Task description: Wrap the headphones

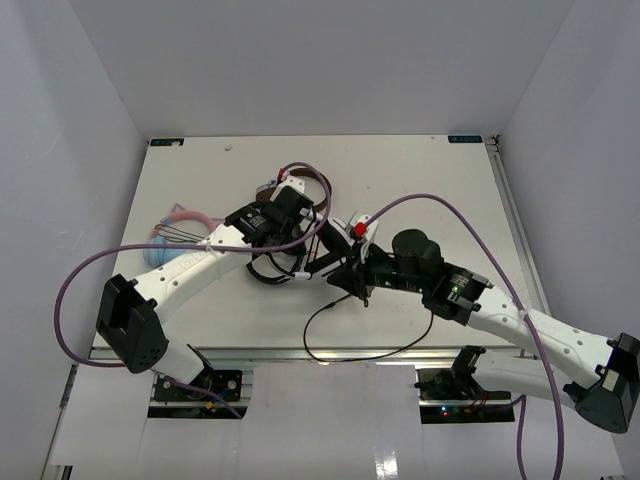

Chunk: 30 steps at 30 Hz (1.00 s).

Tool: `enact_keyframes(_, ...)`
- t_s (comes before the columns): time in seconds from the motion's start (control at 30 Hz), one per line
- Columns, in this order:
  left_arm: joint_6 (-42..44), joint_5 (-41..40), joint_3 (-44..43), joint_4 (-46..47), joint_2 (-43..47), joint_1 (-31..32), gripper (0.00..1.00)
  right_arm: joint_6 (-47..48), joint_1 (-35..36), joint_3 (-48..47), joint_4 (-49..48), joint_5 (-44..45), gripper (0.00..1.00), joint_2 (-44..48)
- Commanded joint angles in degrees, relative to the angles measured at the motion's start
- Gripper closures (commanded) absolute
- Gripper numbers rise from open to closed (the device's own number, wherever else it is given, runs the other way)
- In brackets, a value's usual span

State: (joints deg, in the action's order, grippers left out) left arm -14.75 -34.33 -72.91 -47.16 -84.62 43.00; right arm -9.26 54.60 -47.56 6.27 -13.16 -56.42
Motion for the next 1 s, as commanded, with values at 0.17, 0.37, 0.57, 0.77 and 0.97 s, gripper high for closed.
enact_keyframes(0.17, -14.09, -1.69, -6.82, -0.13, 5.79, -0.46, 1.00, -7.46, 8.17, 9.96, -16.31, 8.70, 0.92, 3.24)
enact_keyframes(0.37, -17.38, -0.19, -7.44, -0.10, 9.47, -0.46, 1.00, -9.66, 11.80, 16.00, -24.49, 11.58, 0.92, 1.91)
enact_keyframes(0.57, -19.70, 3.62, -8.25, 0.13, 12.68, -0.46, 1.00, -10.14, 15.35, 18.92, -28.73, 20.93, 0.92, -1.58)
enact_keyframes(0.77, -21.78, 8.23, -7.95, 0.59, 16.48, -0.55, 1.00, -9.91, 16.47, 23.92, -35.53, 26.71, 0.92, -4.41)
enact_keyframes(0.97, -23.33, 7.02, -7.70, 0.14, 18.22, -0.46, 1.00, -8.75, 17.58, 24.65, -39.80, 29.52, 0.92, -8.07)
